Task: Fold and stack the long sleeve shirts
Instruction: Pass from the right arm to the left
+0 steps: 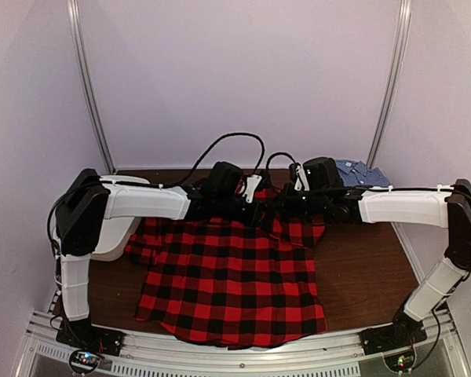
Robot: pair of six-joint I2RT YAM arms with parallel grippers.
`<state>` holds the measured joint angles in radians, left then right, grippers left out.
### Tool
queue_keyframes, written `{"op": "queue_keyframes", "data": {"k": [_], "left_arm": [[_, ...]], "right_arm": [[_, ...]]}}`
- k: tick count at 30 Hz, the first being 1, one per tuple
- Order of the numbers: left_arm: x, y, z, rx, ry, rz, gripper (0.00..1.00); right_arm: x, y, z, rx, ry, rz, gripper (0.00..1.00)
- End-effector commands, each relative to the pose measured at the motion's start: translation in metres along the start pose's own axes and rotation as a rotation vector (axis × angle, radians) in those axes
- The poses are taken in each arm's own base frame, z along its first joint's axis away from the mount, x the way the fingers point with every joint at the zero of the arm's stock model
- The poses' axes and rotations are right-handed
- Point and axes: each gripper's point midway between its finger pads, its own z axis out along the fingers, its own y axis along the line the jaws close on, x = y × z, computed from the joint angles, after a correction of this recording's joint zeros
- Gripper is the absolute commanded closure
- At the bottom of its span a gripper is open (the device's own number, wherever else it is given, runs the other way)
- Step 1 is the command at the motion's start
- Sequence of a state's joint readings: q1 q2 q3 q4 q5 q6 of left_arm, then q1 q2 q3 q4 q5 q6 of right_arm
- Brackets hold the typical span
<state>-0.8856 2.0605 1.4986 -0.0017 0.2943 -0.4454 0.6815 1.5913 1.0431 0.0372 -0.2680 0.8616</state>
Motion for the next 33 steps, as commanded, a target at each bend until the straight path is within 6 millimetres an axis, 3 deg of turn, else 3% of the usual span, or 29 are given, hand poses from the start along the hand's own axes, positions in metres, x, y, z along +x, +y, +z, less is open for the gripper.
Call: {"op": "queue_keyframes", "data": {"k": [1,7,12,20,26,30,33], "left_arm": [[-0.020,-0.008,-0.003,0.006,-0.045,0.007,0.86],[-0.038,-0.006,-0.018,-0.059,-0.069,0.032,0.92],[-0.056,0.004,-0.039,-0.135,-0.122,0.019,1.00],[-0.079,0.014,-0.068,-0.186,-0.185,-0.007,1.00],[-0.089,0.016,-0.084,-0.201,-0.211,-0.019,1.00],[-0.094,0.019,-0.095,-0.220,-0.229,-0.037,1.00],[-0.098,0.028,-0.105,-0.252,-0.241,-0.069,1.00]], "right_arm": [[-0.017,0.011,-0.016,0.009,-0.078,-0.047,0.98],[-0.037,0.005,-0.038,0.088,-0.169,-0.108,0.91],[-0.061,-0.003,-0.071,0.176,-0.292,-0.154,0.82],[-0.091,-0.022,-0.125,0.307,-0.471,-0.202,0.73],[-0.110,-0.035,-0.167,0.390,-0.593,-0.238,0.58],[-0.110,-0.049,-0.177,0.429,-0.588,-0.235,0.37],[-0.103,-0.059,-0.176,0.463,-0.547,-0.246,0.05]]}}
